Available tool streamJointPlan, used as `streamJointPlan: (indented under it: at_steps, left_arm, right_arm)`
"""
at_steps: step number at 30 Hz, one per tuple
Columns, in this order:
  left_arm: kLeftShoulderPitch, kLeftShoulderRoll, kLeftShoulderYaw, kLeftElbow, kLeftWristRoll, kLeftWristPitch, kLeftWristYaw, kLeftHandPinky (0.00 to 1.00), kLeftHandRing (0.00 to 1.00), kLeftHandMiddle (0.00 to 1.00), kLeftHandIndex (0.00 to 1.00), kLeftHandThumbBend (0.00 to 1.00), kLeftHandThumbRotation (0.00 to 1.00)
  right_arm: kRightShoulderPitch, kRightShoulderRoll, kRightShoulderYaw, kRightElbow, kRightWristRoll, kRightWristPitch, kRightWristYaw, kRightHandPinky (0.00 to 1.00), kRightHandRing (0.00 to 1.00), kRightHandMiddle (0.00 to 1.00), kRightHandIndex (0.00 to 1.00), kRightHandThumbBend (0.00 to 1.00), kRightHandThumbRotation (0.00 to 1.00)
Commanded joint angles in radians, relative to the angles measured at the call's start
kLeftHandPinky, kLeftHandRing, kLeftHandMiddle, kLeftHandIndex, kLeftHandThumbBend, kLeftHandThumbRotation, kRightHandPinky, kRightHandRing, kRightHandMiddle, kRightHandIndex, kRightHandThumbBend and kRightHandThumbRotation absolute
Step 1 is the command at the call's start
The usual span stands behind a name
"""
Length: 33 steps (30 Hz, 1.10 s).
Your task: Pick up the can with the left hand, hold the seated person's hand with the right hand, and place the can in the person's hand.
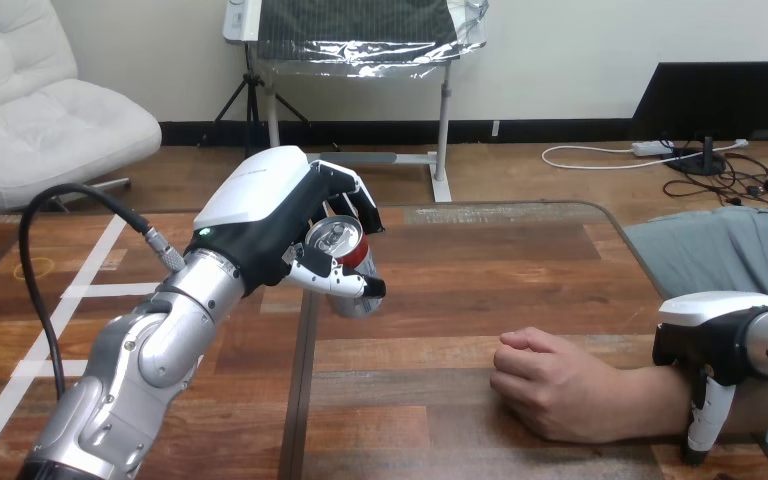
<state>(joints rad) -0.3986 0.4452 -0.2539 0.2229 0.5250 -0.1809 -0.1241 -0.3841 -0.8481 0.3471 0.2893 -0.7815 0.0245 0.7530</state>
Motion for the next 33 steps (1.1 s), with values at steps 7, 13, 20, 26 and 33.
streamJointPlan:
  at_steps: [7, 13, 20, 26, 33]
  left_arm:
    - [-0.066, -0.007, 0.032, -0.024, -0.010, 0.008, 0.012, 0.33, 0.39, 0.47, 0.51, 0.58, 0.00]
    - [-0.067, -0.009, 0.031, -0.019, -0.010, 0.006, 0.017, 0.33, 0.39, 0.47, 0.51, 0.58, 0.00]
    - [-0.070, -0.008, 0.029, -0.013, -0.008, -0.001, 0.019, 0.33, 0.39, 0.48, 0.51, 0.58, 0.00]
    - [-0.073, -0.009, 0.028, -0.006, -0.010, -0.008, 0.023, 0.34, 0.40, 0.48, 0.51, 0.58, 0.00]
    - [-0.077, -0.012, 0.028, 0.000, -0.012, -0.008, 0.021, 0.34, 0.40, 0.48, 0.51, 0.58, 0.00]
  right_arm:
    - [0.053, 0.038, 0.018, -0.003, 0.031, 0.004, -0.014, 0.38, 0.48, 0.55, 0.48, 0.69, 0.00]
    - [0.065, 0.028, 0.018, -0.023, 0.030, 0.005, -0.011, 0.37, 0.48, 0.55, 0.48, 0.69, 0.00]
    - [0.081, 0.029, 0.007, -0.051, 0.034, 0.044, 0.001, 0.34, 0.45, 0.53, 0.48, 0.67, 0.00]
    - [0.096, 0.021, -0.003, -0.072, 0.041, 0.059, -0.006, 0.33, 0.43, 0.52, 0.49, 0.67, 0.00]
    - [0.112, 0.005, -0.020, -0.108, 0.052, 0.073, -0.002, 0.29, 0.39, 0.49, 0.49, 0.67, 0.00]
